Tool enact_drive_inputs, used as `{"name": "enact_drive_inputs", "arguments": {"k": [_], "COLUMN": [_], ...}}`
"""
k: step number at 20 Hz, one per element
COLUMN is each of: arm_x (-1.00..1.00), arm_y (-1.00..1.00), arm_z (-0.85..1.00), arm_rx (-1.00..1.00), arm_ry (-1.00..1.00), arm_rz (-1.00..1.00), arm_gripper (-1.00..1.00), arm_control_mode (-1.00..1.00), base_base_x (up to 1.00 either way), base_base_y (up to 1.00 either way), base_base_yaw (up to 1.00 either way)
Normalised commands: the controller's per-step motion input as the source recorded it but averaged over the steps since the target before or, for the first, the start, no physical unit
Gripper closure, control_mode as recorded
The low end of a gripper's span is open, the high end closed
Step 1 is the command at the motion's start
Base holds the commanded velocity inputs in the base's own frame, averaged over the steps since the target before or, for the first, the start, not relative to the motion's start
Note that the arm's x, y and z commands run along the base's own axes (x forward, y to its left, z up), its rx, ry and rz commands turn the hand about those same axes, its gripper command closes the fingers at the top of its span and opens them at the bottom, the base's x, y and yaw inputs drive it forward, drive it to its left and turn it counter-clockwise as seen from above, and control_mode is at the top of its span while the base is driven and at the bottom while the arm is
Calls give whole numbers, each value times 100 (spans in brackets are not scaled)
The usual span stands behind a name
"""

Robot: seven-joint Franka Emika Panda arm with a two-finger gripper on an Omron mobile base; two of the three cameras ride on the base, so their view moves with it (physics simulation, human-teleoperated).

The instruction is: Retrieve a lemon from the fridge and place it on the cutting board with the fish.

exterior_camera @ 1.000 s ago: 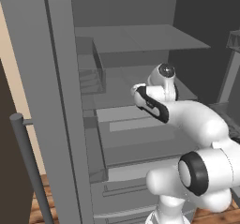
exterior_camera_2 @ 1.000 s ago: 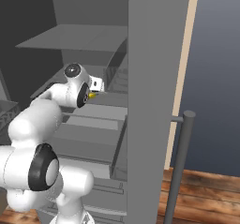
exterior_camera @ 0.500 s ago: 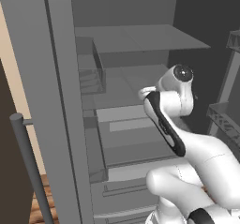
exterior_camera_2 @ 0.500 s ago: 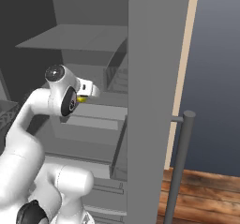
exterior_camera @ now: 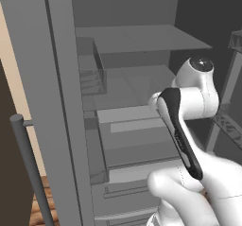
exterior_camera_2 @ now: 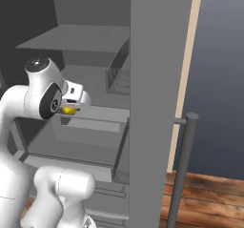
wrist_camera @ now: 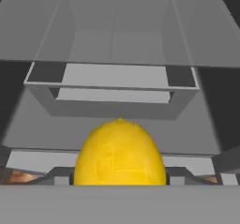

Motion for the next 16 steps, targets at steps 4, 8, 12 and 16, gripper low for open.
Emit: {"name": "enact_drive_inputs", "arguments": {"k": [4,8,12,16], "arm_x": [-100,-95,-75,-70], "arm_y": [0,0,0,0], "arm_z": [5,0,6,8], "arm_rx": [-1,-3,-1,0], "arm_ry": [21,3,-1,-9], "arm_rz": [0,0,0,0], "arm_gripper": [100,100,100,100], "arm_control_mode": [-100,-100,-100,-100], "base_base_x": [0,0,0,0], "base_base_y": [0,0,0,0], "base_base_yaw": [0,0,0,0]}}
